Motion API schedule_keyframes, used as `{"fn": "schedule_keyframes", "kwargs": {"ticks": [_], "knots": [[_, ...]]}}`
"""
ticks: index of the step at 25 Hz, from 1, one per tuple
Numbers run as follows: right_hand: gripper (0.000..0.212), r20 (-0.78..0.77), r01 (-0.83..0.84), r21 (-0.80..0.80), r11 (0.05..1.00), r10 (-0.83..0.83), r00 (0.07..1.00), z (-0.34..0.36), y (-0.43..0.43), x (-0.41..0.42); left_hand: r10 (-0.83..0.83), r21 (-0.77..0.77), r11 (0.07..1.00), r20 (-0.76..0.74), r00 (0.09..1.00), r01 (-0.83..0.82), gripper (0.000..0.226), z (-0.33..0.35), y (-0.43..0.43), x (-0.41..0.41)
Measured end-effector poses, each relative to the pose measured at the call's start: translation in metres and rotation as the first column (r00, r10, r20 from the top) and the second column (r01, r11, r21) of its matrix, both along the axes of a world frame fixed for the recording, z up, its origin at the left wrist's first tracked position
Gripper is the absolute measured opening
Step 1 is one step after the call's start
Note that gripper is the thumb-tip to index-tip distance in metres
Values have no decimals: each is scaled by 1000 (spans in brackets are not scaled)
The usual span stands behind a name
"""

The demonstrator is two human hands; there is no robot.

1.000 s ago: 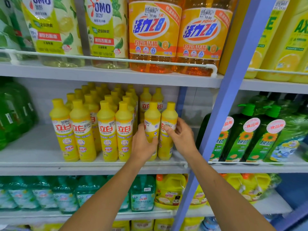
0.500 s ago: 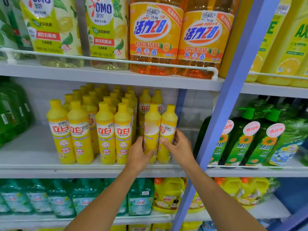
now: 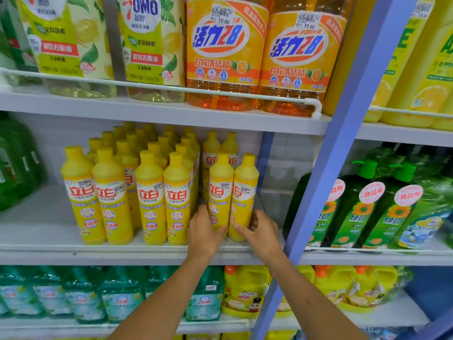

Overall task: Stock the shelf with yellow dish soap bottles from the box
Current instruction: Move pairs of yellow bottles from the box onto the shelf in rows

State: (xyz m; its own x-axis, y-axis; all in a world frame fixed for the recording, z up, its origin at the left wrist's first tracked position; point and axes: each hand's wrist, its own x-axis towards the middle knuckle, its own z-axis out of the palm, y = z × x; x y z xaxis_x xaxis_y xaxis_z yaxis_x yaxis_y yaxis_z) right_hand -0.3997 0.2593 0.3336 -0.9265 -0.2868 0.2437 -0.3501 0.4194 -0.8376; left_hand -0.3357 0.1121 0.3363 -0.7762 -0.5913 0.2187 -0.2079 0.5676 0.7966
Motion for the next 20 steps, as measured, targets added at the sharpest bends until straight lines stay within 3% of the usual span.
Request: {"fn": "schedule_keyframes", "kwargs": {"ticks": [4,7,10,20], "knots": [[43,58,-70,31,997,68,996,5,-8,-10,110,-47,993,34,993,-108,61,3,8,-8],[56,43,-41,131,991,36,998,6,-15,-17,171,-48,985,93,981,-167,56,8,10,-21],[52,59,6,230,973,-20,998,6,-23,-22,228,-35,974,122,966,-225,50,10,10,-34],[53,125,89,105,990,-102,987,-13,-63,-57,269,57,960,71,960,-273,44,-12,-6,-75]]}}
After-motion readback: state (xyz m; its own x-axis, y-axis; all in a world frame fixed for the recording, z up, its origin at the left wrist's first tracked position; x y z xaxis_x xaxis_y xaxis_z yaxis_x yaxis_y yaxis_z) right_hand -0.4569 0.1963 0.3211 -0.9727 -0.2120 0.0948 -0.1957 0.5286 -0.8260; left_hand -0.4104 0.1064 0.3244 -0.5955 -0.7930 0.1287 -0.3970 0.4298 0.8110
